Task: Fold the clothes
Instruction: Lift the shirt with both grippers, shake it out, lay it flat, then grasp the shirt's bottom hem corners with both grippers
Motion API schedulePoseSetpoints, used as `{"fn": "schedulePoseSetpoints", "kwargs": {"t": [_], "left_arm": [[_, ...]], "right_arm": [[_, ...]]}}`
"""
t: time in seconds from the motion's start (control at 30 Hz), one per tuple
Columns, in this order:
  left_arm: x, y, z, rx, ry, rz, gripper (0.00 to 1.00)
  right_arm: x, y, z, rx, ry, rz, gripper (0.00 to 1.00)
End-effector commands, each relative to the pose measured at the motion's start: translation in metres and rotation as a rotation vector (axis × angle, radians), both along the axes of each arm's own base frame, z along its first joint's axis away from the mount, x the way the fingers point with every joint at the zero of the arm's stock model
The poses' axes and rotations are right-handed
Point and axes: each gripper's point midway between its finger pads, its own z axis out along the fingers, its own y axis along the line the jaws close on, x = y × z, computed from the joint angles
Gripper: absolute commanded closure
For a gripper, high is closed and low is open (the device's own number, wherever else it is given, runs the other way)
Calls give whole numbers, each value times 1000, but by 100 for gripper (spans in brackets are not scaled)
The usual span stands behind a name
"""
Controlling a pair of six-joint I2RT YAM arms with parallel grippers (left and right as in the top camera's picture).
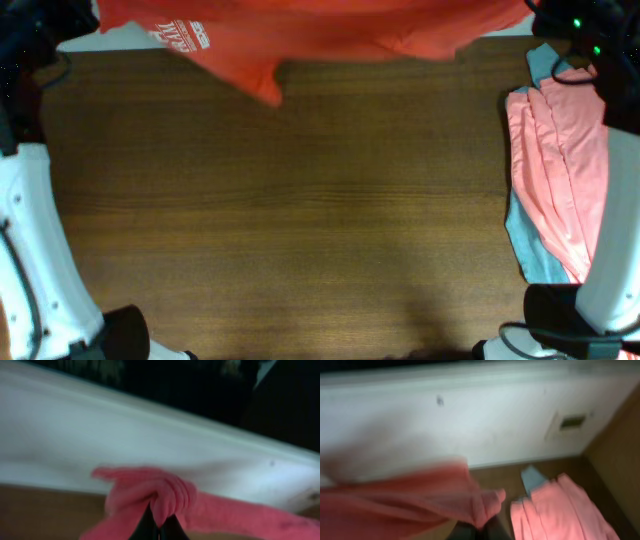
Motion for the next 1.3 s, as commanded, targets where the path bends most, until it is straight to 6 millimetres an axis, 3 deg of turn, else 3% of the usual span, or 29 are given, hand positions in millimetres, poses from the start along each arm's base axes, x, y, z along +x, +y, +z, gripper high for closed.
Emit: {"fn": "schedulePoseSetpoints", "kwargs": {"t": [0.0,0.03,0.13,0.2,0.4,0.47,0.6,0.77,0.87,1.07,1.27], "left_arm": [[-12,-4,-54,43,208,-30,100],[-15,-7,-69,36,267,-41,100],[-33,-13,-148,23,577,-54,100],[-49,-10,-206,54,809,-30,100],[-87,-21,-318,75,1181,-116,100],[-104,-17,-342,89,1265,-105,100],[-133,-20,-374,73,1388,-117,100],[-174,-20,-404,71,1545,-109,100],[-202,-9,-419,99,1659,-7,100],[-229,-10,-432,90,1752,13,100],[-226,-8,-435,98,1734,22,100]], "right_arm": [[5,-7,-69,5,236,-28,96],[2,-7,-84,6,295,-28,96],[-9,-8,-144,2,521,-37,96],[-21,-10,-194,-28,703,-19,96],[-61,-12,-294,-39,1028,-12,96],[-74,-11,-315,-36,1093,-9,96],[-98,-10,-346,-29,1200,-3,96],[-127,-11,-371,-9,1307,-31,96],[-147,-19,-385,24,1366,-79,96],[-164,-38,-396,93,1399,-180,96],[-164,-41,-396,106,1395,-198,96]]}}
